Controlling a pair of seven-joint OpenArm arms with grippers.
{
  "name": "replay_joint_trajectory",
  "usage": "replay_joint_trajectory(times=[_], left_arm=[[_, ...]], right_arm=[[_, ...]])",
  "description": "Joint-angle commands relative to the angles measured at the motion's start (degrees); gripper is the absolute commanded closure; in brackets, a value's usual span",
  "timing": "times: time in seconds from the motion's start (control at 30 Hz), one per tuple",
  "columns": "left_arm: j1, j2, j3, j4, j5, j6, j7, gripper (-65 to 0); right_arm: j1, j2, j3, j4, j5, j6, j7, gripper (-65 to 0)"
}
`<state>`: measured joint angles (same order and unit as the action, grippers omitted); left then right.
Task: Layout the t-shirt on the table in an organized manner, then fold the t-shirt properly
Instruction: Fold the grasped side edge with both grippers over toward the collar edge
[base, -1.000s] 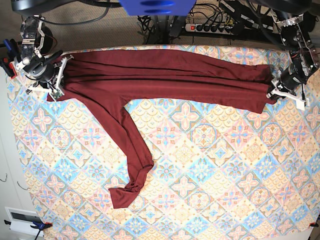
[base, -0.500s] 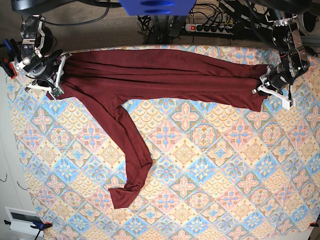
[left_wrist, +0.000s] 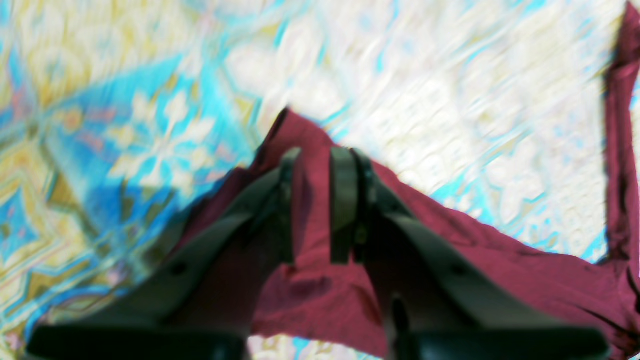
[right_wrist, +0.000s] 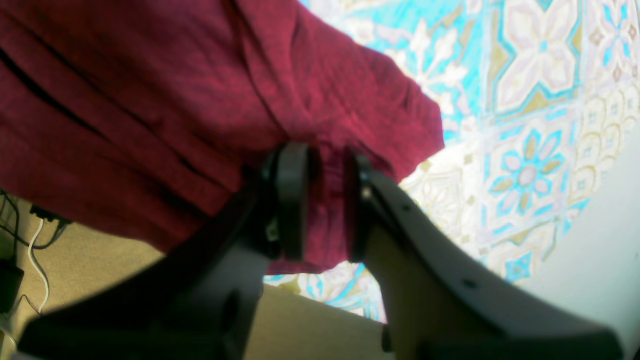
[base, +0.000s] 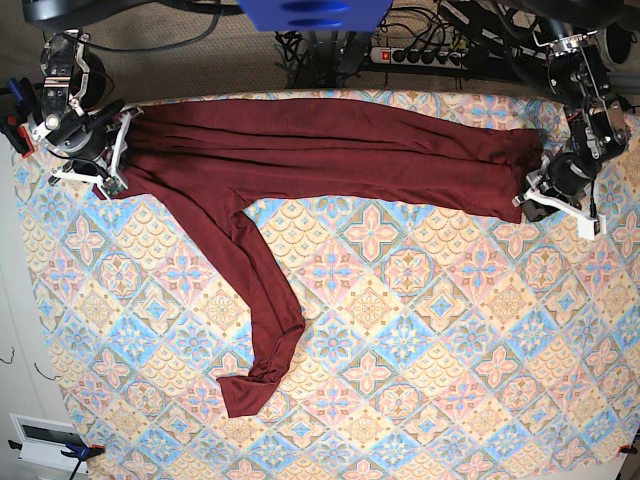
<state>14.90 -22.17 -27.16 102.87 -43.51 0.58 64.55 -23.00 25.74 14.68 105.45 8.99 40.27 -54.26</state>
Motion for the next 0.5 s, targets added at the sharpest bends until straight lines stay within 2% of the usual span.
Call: replay_joint_trajectory(times=[0.0,0.17,0.37,0.47], left_arm=[[-0.96,-0.90,-0.32,0.56,0.21,-0.01,-0.60,-11.8],[-2.46,-1.17,-0.23,-4.63,0.21,0.17,-0.42,-22.3],[-2.19,-1.25,-0.40,-7.44,-0.05,0.08,-0.42,-46.5],[-2.19,-1.25,-1.55,-7.35,-0.49,0.08,-0.42,-53.8]], right_arm=[[0.45,1.03,0.58,0.97,0.10,-0.27,0.68,-12.2],[0.54,1.03,0.58,1.41,0.10,-0.27,0.77,-12.3],[0.72,1.03,0.93,2.29,0.10,-0.27,0.85,-12.6],[0.72,1.03,1.02,2.90,0.10,-0.27,0.94,-14.0]])
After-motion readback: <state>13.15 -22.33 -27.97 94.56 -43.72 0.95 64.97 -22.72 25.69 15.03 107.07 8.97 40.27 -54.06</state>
